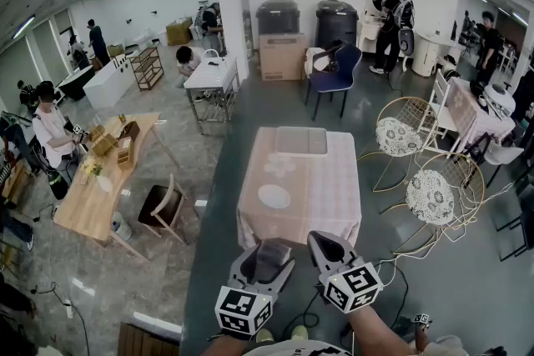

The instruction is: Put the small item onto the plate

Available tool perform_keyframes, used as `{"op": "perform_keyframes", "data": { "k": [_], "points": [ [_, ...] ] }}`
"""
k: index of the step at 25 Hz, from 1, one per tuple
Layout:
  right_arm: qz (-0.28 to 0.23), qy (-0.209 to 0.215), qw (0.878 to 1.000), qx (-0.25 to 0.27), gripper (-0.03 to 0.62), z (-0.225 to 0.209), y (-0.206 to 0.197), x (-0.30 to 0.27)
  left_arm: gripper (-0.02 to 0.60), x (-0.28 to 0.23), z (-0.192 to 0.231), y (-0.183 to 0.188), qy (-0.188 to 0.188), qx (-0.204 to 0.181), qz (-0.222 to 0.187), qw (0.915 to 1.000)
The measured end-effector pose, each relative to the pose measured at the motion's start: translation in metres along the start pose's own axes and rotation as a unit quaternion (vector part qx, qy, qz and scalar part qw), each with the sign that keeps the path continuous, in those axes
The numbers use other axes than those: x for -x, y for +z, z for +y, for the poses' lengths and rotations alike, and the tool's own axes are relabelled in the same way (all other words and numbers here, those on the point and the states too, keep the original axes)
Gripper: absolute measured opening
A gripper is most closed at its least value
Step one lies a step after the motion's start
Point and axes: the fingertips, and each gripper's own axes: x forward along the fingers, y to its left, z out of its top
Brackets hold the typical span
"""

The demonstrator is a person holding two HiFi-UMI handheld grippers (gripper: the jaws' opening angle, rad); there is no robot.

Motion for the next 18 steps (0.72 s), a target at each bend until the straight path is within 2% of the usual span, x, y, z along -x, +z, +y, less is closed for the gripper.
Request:
{"op": "perform_keyframes", "data": {
  "k": [8,14,18],
  "points": [
    [-0.001,0.003,1.0,0.001,0.014,0.001,-0.002,-0.004,0.316,-0.004,0.008,0.002,0.002,-0.004,-0.001,1.0],
    [-0.011,0.023,0.999,-0.026,0.015,0.005,-0.007,-0.003,0.316,-0.003,0.013,-0.003,-0.009,-0.01,-0.008,0.9999],
    [-0.009,0.027,0.999,-0.037,0.015,0.001,-0.013,0.001,0.316,-0.006,0.019,-0.003,-0.001,-0.022,-0.006,0.9997]
  ]
}}
